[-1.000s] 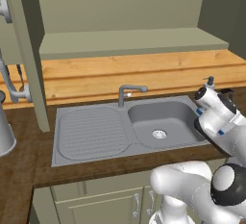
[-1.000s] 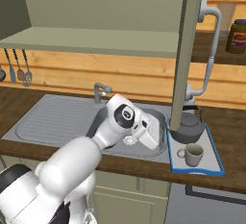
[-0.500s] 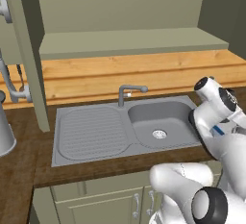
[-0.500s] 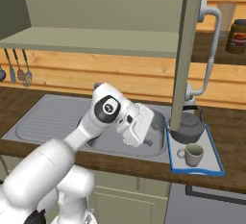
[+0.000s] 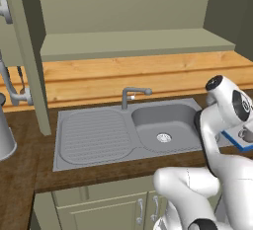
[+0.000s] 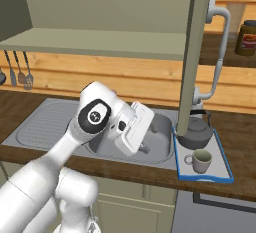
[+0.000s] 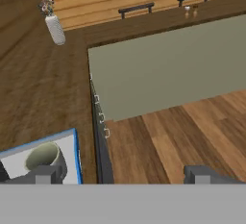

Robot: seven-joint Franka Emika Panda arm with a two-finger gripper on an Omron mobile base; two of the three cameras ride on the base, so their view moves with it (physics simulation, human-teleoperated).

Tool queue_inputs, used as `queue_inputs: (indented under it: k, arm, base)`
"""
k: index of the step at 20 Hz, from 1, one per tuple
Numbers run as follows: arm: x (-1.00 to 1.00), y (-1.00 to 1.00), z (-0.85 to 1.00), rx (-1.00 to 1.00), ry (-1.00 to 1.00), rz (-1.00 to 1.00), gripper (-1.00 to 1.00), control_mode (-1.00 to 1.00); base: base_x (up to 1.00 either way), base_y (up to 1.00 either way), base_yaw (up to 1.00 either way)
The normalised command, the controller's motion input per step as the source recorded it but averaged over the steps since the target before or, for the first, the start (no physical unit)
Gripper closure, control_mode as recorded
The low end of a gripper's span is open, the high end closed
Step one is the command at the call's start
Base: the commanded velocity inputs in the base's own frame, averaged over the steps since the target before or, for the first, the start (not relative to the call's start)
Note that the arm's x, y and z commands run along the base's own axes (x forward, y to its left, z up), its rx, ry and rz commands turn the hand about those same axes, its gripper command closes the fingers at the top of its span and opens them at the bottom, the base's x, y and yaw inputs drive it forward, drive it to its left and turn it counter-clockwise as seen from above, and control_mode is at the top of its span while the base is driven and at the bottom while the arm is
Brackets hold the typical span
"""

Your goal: Pick the kettle from the counter and place it on the tray. Then pick the mug from the cabinet and place it on the tray. Then close the cabinet doors.

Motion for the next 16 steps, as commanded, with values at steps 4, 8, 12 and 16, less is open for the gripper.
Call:
queue_inputs:
  k: [4, 8, 12, 16]
  arm:
    - [-0.49, 0.06, 0.31, 0.00, -0.17, 0.00, -1.00, -1.00]
    - [-0.43, 0.07, 0.33, -0.01, -0.22, 0.00, -1.00, -1.00]
    - [-0.32, 0.07, 0.28, -0.03, -0.19, 0.00, -1.00, -1.00]
    - [-0.31, 0.09, 0.28, -0.04, -0.20, 0.00, -1.00, -1.00]
  base:
    - [0.00, 0.00, 0.00]
    - [0.00, 0.00, 0.00]
    - [0.00, 0.00, 0.00]
    - [0.00, 0.00, 0.00]
